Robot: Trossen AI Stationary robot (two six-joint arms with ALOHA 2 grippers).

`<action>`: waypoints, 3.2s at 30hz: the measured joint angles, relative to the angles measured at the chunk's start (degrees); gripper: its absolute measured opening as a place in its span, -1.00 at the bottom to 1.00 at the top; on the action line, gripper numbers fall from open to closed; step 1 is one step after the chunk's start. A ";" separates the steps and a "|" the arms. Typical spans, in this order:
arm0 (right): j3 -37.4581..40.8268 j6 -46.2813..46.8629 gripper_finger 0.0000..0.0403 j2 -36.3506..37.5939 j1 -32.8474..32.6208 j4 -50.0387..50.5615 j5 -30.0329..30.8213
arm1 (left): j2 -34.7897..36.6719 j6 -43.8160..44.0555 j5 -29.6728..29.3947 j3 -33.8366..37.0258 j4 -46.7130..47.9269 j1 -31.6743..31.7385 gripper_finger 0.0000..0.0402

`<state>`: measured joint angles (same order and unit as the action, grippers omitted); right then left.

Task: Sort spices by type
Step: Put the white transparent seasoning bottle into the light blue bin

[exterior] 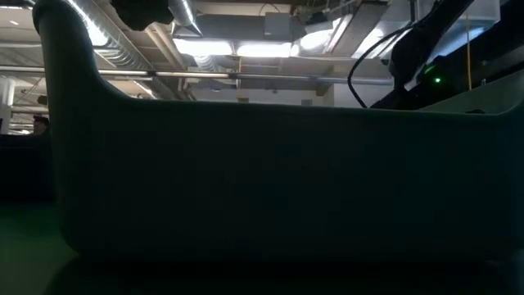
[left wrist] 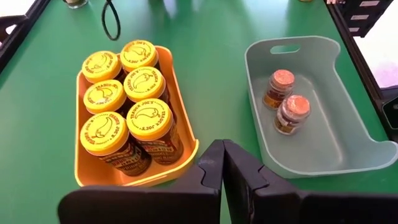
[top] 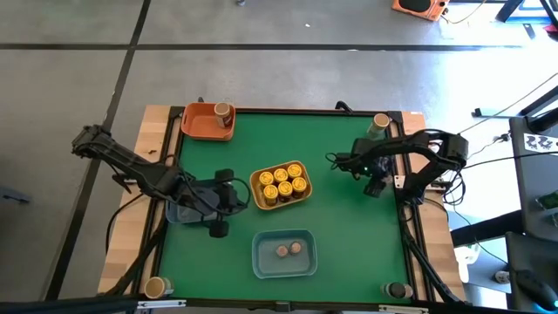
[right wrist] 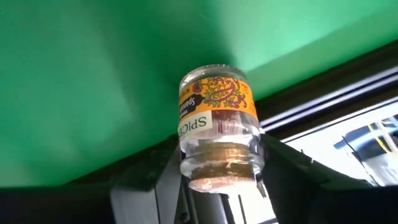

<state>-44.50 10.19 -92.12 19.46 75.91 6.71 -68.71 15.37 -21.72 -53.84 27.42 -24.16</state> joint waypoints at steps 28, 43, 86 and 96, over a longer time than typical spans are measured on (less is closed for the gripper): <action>-17.15 3.25 -0.05 -0.02 -19.82 3.94 -4.98 | -7.11 -0.78 0.01 0.02 -6.69 -3.34 -0.97; -38.65 15.53 -0.04 0.02 -40.53 -5.55 -4.80 | -7.31 9.78 -6.03 0.02 -7.37 -13.55 -0.97; -67.47 25.95 -0.06 -35.28 -48.53 -9.03 -12.30 | -8.72 21.81 -13.15 0.02 -6.62 -26.82 -0.97; -67.20 25.65 -0.02 -36.92 -47.82 -7.63 -13.42 | -8.72 20.79 -13.24 0.02 -6.82 -26.69 -0.97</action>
<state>-111.70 35.85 -129.03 -28.36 68.28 -6.71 -77.43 36.16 -34.96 -53.82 20.60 -50.85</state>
